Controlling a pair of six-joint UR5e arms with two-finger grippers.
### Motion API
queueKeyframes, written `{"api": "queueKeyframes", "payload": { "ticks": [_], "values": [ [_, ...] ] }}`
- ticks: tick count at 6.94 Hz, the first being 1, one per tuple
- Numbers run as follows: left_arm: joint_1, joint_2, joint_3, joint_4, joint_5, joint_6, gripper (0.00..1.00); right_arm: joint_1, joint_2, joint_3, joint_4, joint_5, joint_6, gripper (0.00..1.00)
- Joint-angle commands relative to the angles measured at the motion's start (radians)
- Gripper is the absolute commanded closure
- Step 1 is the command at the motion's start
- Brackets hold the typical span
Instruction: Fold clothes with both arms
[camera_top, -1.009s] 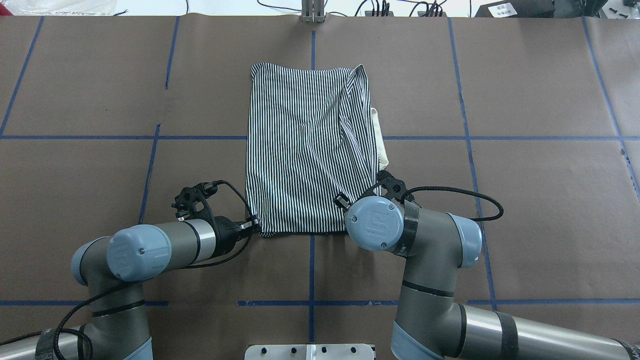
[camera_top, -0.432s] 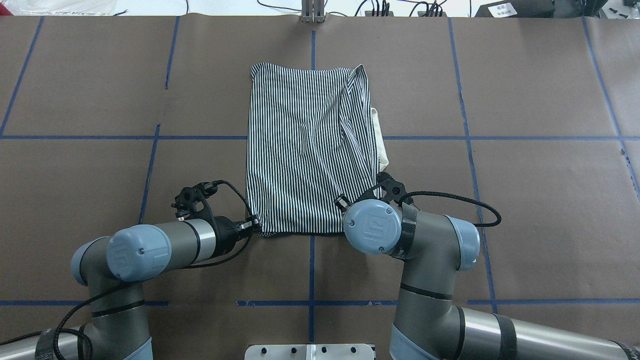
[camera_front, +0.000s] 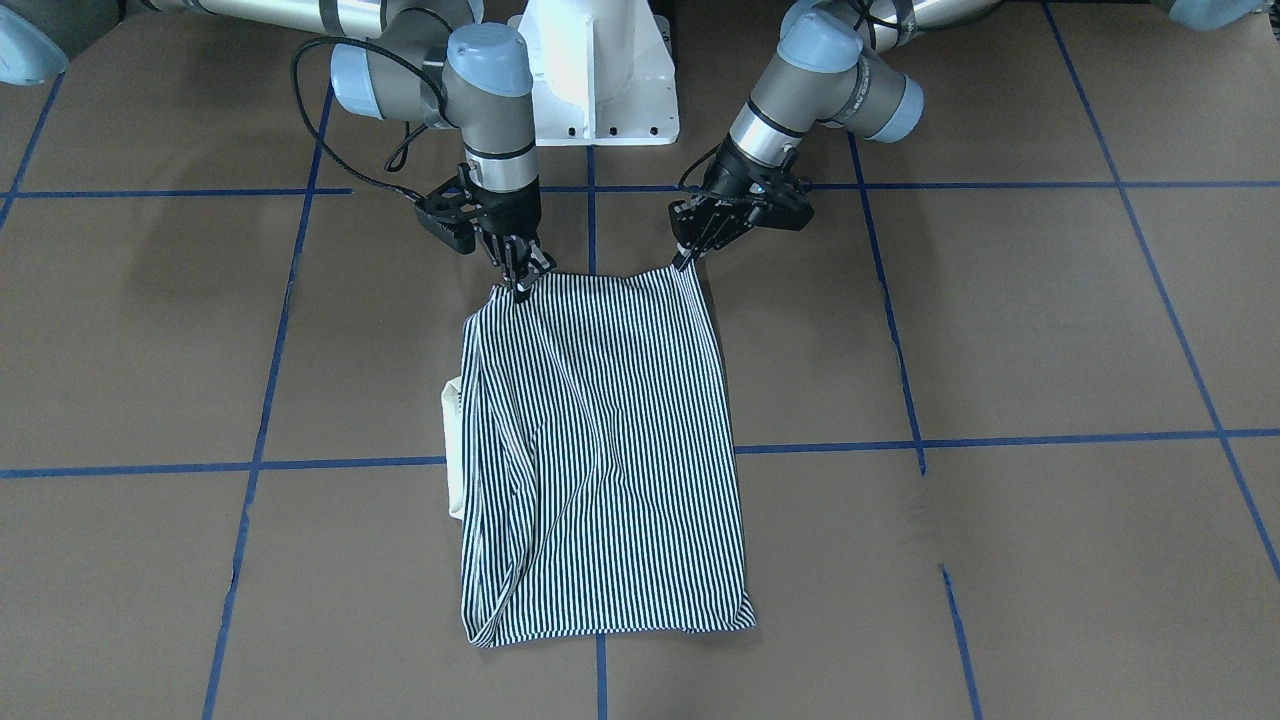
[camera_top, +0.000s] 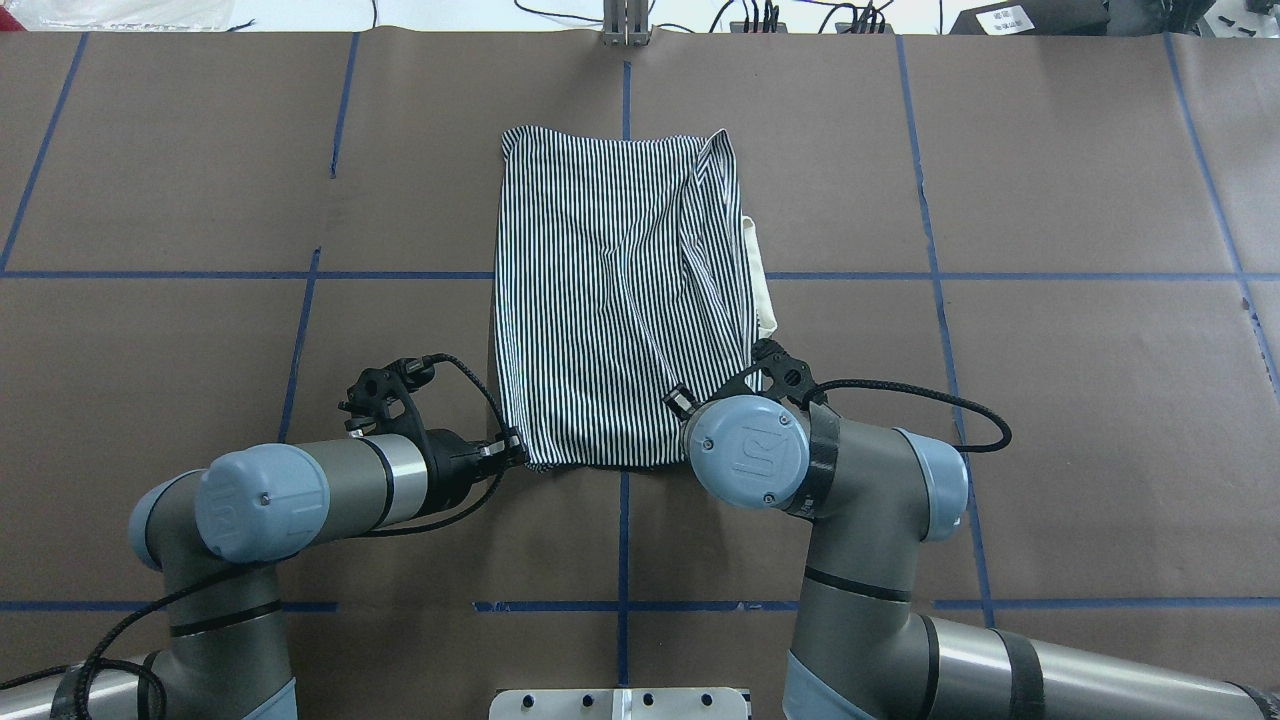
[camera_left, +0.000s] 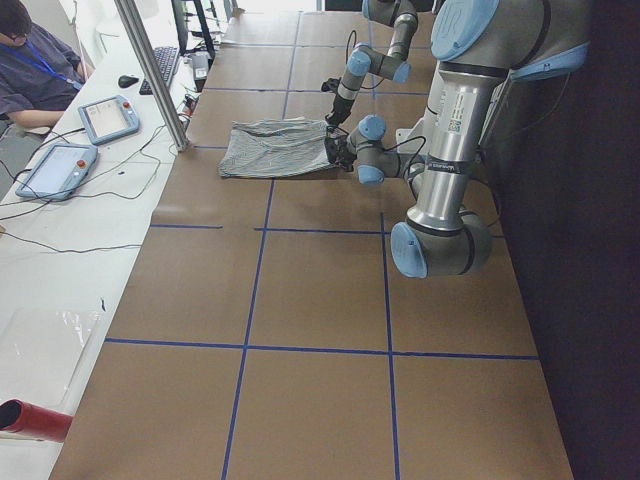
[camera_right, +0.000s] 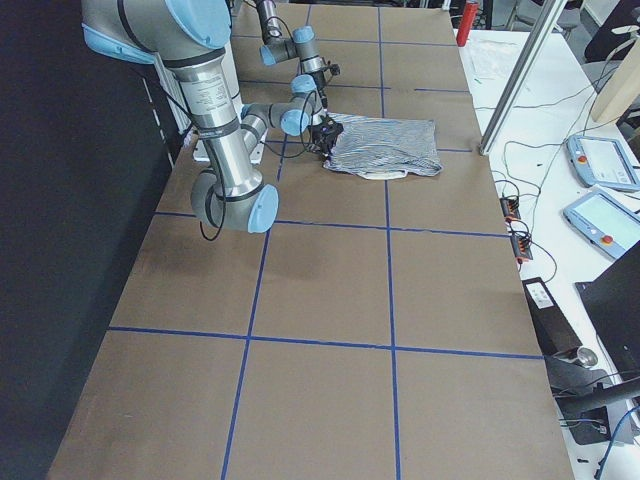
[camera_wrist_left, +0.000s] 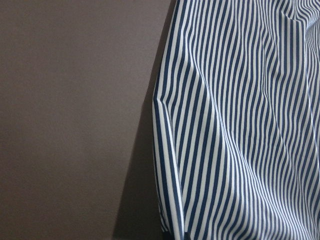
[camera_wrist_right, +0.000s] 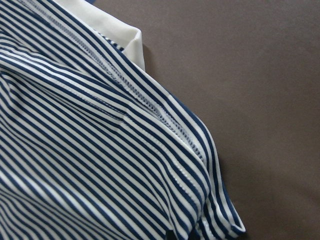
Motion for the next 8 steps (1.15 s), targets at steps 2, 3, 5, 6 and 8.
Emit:
{"api": "queueKeyframes", "payload": {
  "ticks": [2,3,5,6,8],
  "values": [
    [-0.01,0.004,-0.376,0.392,-0.074,0.01,1.0,-0.015,-0.016,0.358,-0.299,0.007,0.028,1.0],
    [-0.002,-0.007,-0.457,0.512,-0.074,0.01,1.0,-0.033,-0.014,0.417,-0.358,0.007,0.035,1.0],
    [-0.013,-0.047,-0.403,0.55,-0.074,0.018,1.0,-0.046,-0.004,0.367,-0.354,-0.001,0.03,1.0],
    [-0.066,-0.1,-0.348,0.551,-0.077,0.092,1.0,-0.008,0.004,0.335,-0.346,-0.001,0.013,1.0],
    [-0.177,-0.163,-0.218,0.545,-0.083,0.189,1.0,0.092,0.083,0.202,-0.287,0.002,-0.022,1.0]
  ]
}}
